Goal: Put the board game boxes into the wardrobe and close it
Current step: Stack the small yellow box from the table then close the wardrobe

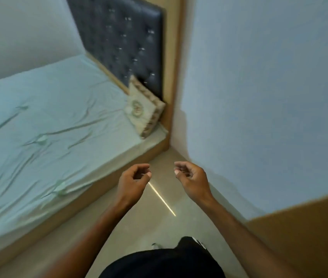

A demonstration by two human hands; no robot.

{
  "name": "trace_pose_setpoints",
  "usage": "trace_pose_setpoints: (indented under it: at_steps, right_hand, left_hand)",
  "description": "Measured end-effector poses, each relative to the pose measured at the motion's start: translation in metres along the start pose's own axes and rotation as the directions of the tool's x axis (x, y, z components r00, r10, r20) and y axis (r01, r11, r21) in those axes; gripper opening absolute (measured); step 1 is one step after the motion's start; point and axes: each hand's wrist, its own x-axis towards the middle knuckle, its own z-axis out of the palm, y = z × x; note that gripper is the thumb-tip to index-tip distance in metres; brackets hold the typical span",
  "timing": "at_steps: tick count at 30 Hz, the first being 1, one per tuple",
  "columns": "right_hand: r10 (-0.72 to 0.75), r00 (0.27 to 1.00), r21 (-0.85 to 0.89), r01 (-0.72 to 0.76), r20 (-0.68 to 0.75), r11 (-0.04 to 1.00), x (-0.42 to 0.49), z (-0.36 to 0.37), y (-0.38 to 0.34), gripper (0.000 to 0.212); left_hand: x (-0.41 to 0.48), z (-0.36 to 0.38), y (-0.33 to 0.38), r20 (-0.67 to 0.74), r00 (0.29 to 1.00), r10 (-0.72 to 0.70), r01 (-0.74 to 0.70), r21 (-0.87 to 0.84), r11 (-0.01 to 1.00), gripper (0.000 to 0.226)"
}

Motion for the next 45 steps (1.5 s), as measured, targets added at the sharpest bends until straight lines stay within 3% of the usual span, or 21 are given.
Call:
trace_pose_setpoints:
  at_steps: [5,8,14,18,28,34,45]
  right_hand:
    - [-0.095,0.933,-0.037,0.115,0.347,0.993,0.046,0.140,-0.050,0.018]
    - [-0.124,0.819,-0.043,0.178,0.560,0.983,0.057,0.238,-0.081,0.019]
    - [-0.153,0.599,-0.033,0.287,0.786,0.957,0.054,0.391,-0.127,0.022]
    - [-0.148,0.360,-0.003,0.389,0.921,0.921,0.030,0.513,-0.163,0.023]
    - [-0.105,-0.167,0.180,0.539,0.980,0.823,-0.108,0.744,-0.214,0.022]
    - [-0.098,-0.318,0.270,0.561,0.943,0.782,-0.233,0.866,-0.231,0.026]
    - [-0.073,-0.470,0.338,0.509,0.880,0.791,-0.476,1.040,-0.284,0.025]
  left_hand:
    - [-0.010,-0.127,-0.037,-0.359,0.926,-0.118,0.086,-0.103,0.991,0.024]
    - [-0.021,-0.200,-0.063,-0.560,0.802,-0.210,0.110,-0.207,0.972,0.024]
    - [-0.042,-0.307,-0.103,-0.705,0.631,-0.322,0.179,-0.272,0.946,0.025]
    - [-0.079,-0.387,-0.135,-0.810,0.404,-0.425,0.185,-0.382,0.905,0.025]
    - [-0.206,-0.515,-0.204,-0.805,-0.212,-0.554,-0.021,-0.563,0.826,0.017]
    - [-0.304,-0.612,-0.259,-0.760,-0.349,-0.549,-0.075,-0.561,0.825,0.016]
    - [-0.507,-0.783,-0.316,-0.686,-0.534,-0.494,-0.103,-0.527,0.843,0.018]
